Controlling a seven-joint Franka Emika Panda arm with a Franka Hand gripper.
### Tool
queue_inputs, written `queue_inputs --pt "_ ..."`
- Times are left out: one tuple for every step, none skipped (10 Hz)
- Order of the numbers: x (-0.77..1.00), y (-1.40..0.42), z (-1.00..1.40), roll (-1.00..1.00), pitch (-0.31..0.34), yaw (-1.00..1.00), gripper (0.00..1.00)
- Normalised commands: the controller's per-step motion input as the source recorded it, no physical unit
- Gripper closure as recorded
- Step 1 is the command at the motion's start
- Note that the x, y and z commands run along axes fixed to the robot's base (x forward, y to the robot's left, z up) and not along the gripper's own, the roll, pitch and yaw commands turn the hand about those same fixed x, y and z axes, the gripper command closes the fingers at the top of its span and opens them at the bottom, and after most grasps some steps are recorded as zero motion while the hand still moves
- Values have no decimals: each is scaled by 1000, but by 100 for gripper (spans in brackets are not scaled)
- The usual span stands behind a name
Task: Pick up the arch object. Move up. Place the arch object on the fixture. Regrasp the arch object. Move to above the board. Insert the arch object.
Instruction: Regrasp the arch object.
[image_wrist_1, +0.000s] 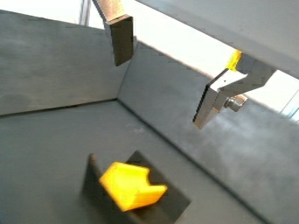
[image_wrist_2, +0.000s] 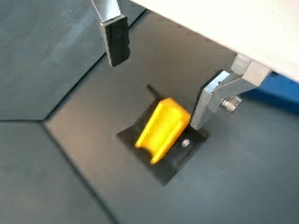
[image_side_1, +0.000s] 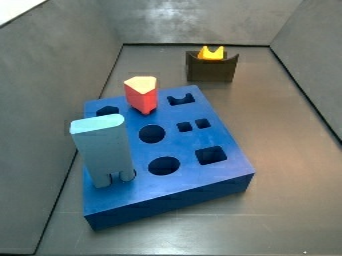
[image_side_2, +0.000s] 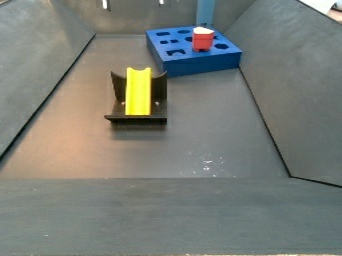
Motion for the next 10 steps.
queue_inputs --pt "58 -30 -7 1000 34 39 0" --pt "69 -33 -7 1000 58 47 0" --pt "78 -34 -10 1000 77 55 0" --pt "92 -38 -16 947 120 77 0" --pt "93 -40 -17 761 128 88 0" --pt "93 -46 -15 505 129 114 0" --pt "92 -34 -13 332 123 130 0" --pt "80 -26 -5 212 93 149 0" --pt "33 76 -1000 216 147 216 0" --pt "35 74 -1000 199 117 223 0"
